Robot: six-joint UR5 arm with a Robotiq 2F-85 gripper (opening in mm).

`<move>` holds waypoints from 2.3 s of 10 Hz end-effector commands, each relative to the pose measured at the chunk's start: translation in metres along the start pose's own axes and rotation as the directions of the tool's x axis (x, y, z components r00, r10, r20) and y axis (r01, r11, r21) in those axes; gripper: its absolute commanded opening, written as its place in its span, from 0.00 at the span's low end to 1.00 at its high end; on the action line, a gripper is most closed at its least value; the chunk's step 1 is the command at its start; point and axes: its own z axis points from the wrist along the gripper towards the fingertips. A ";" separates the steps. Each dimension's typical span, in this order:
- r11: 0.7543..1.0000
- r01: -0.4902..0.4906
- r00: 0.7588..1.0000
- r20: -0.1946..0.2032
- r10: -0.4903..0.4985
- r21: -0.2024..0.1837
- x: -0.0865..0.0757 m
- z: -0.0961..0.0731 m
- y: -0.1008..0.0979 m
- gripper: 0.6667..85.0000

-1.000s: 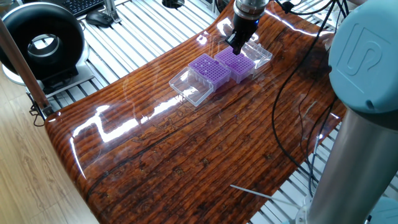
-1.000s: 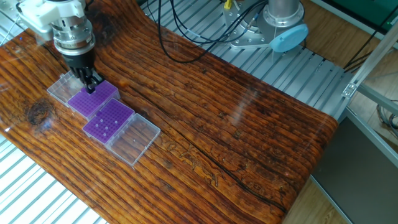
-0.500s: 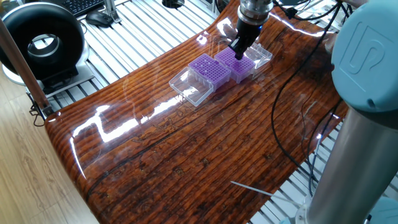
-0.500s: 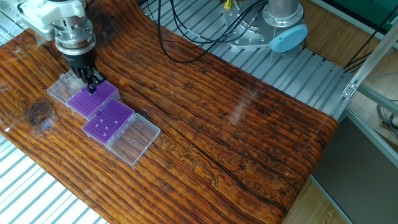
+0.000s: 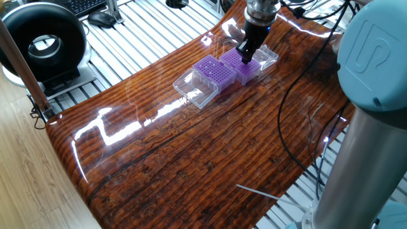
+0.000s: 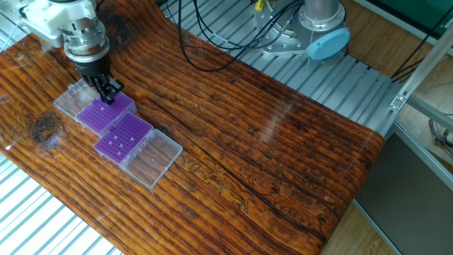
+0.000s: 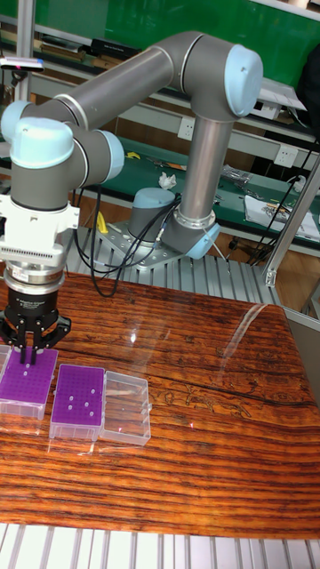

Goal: Transfer all small pipette tips from one holder to another

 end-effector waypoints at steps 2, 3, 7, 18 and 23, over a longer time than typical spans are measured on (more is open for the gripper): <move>1.000 0.002 1.000 -0.002 -0.002 -0.006 0.002 0.000 -0.001 0.24; 1.000 0.001 1.000 -0.004 -0.001 -0.006 0.002 0.000 -0.001 0.24; 1.000 0.002 1.000 -0.005 -0.002 0.006 0.002 0.001 -0.003 0.24; 0.994 -0.063 0.998 -0.005 0.064 0.095 -0.003 -0.005 -0.014 0.25; 0.979 -0.152 0.988 0.002 0.153 0.137 -0.016 -0.013 0.000 0.22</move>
